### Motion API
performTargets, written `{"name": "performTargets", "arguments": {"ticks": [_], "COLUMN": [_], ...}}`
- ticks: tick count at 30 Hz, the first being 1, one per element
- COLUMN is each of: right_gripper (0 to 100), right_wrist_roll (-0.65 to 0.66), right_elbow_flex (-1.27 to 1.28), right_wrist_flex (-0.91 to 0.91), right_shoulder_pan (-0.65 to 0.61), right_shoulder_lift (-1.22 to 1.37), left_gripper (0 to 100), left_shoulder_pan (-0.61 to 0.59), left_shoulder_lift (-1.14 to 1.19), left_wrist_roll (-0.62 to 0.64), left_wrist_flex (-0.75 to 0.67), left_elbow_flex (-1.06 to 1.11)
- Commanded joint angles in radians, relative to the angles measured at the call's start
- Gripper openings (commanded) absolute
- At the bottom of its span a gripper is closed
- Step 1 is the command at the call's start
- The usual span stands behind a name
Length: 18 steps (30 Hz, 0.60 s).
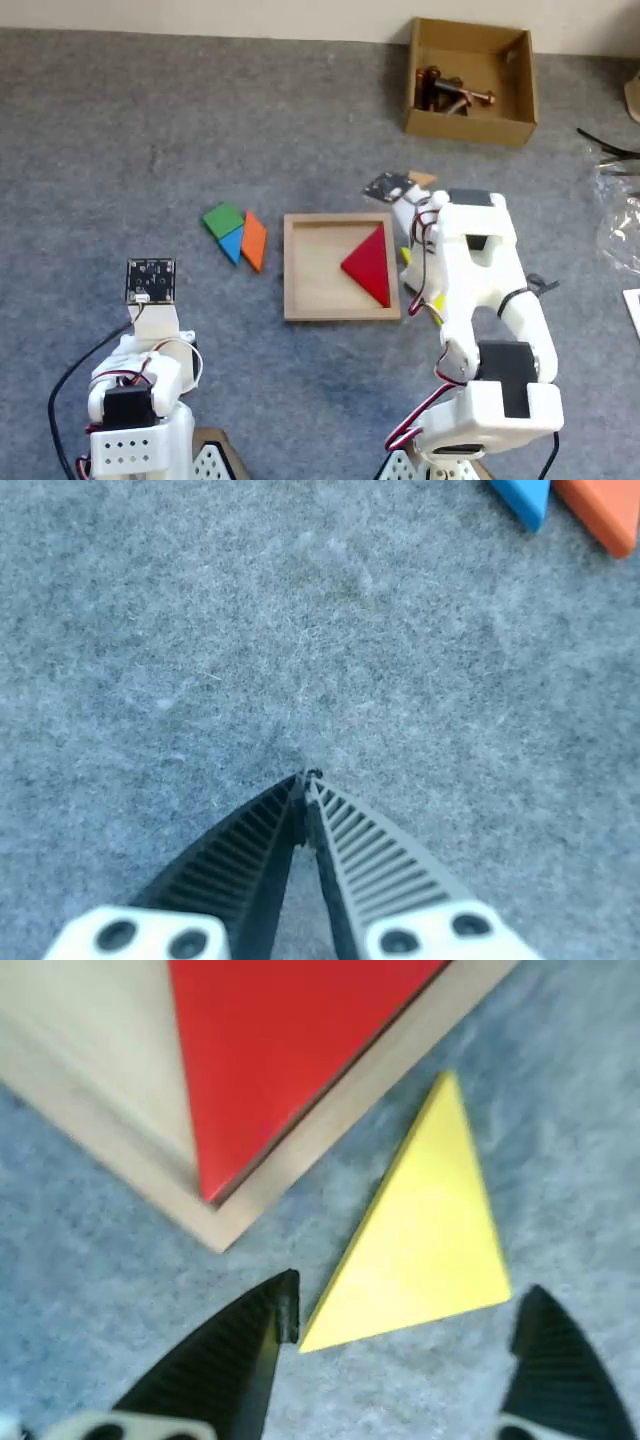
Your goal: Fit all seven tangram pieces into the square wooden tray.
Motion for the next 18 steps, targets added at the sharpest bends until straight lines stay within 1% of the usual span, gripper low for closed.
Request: {"name": "performTargets", "arguments": {"ticks": [1, 3, 8, 15, 18], "right_gripper": [38.5, 40.5, 40.6, 40.4, 40.4], "right_wrist_roll": [0.011, 0.012, 0.005, 0.000, -0.054], "right_elbow_flex": [0.015, 0.027, 0.101, 0.254, 0.277], "right_wrist_flex": [-0.065, -0.088, -0.166, -0.349, -0.381], "right_shoulder_pan": [-0.004, -0.004, -0.001, -0.001, 0.001], "right_shoulder_lift": [-0.024, -0.022, -0.022, -0.021, -0.021], "left_gripper": [0, 0, 0, 0, 0], "left_shoulder_pan": [-0.008, -0.008, -0.008, -0.008, -0.008], "left_shoulder_lift": [0.007, 0.007, 0.007, 0.007, 0.007], "left_wrist_roll": [0.002, 0.002, 0.002, 0.002, 0.002], "left_wrist_flex": [0.008, 0.008, 0.008, 0.008, 0.008], "left_elbow_flex": [0.021, 0.021, 0.021, 0.021, 0.021]}}
